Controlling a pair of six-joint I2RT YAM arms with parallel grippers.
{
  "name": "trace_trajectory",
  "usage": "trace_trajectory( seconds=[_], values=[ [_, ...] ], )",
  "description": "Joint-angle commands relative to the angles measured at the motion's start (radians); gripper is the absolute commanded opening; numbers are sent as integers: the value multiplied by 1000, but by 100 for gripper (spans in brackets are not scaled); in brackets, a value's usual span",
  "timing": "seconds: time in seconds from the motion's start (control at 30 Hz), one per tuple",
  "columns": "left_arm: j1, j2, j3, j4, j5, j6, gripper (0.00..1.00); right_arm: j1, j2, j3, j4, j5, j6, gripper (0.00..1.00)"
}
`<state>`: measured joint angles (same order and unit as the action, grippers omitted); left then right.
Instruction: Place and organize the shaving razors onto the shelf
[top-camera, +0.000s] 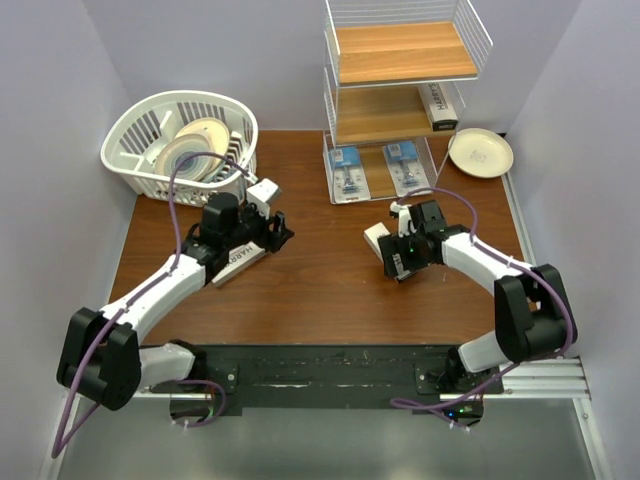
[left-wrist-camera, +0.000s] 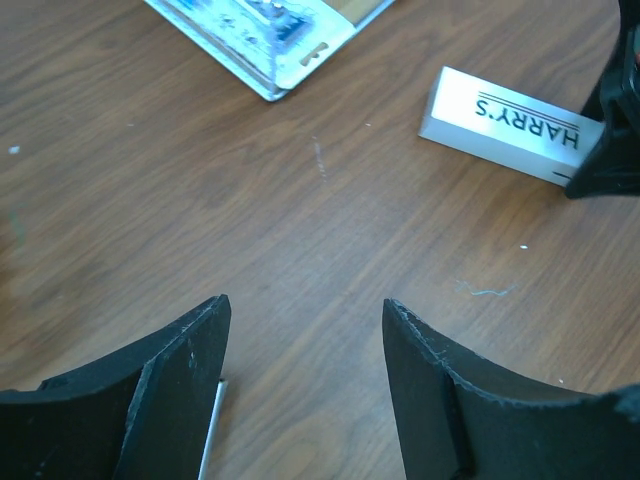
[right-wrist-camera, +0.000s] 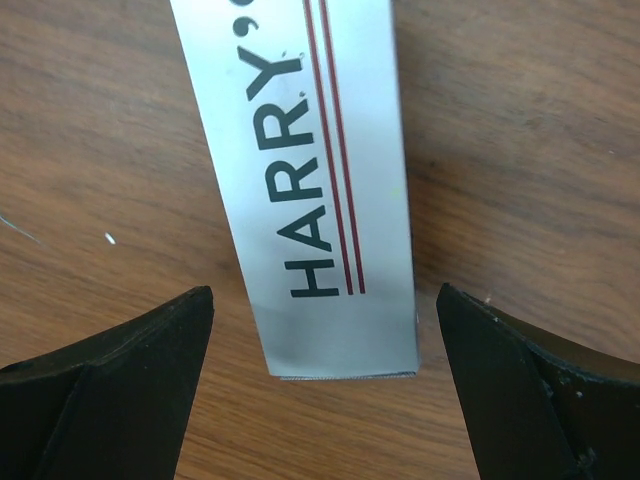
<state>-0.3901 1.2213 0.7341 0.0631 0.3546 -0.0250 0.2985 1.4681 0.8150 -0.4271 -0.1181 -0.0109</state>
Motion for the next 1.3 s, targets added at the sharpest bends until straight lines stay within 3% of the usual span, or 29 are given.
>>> trace_trajectory(
  seconds=[0.0, 0.23, 0.43, 0.6, 0.87, 1.27],
  values=[
    [52, -54, -22, 41, 18, -13, 67, 34, 6, 26, 10, 8, -86, 93],
    [77, -69, -41, 47, 35, -35, 66, 77, -52, -4, 21, 35, -132, 63],
    [77, -59, -39, 78, 52, -61, 66, 76, -69, -19, 28, 84, -152, 63],
    [79, -57, -32, 84, 60, -67, 65, 76, -118, 19, -13, 51, -143, 56],
    [79, -19, -9, 89, 72, -92, 65, 77, -249, 298, -165, -2, -81, 48],
    [79, 69, 103, 50, 69, -82, 64, 56, -213, 593, -134, -31, 3, 43]
  ],
)
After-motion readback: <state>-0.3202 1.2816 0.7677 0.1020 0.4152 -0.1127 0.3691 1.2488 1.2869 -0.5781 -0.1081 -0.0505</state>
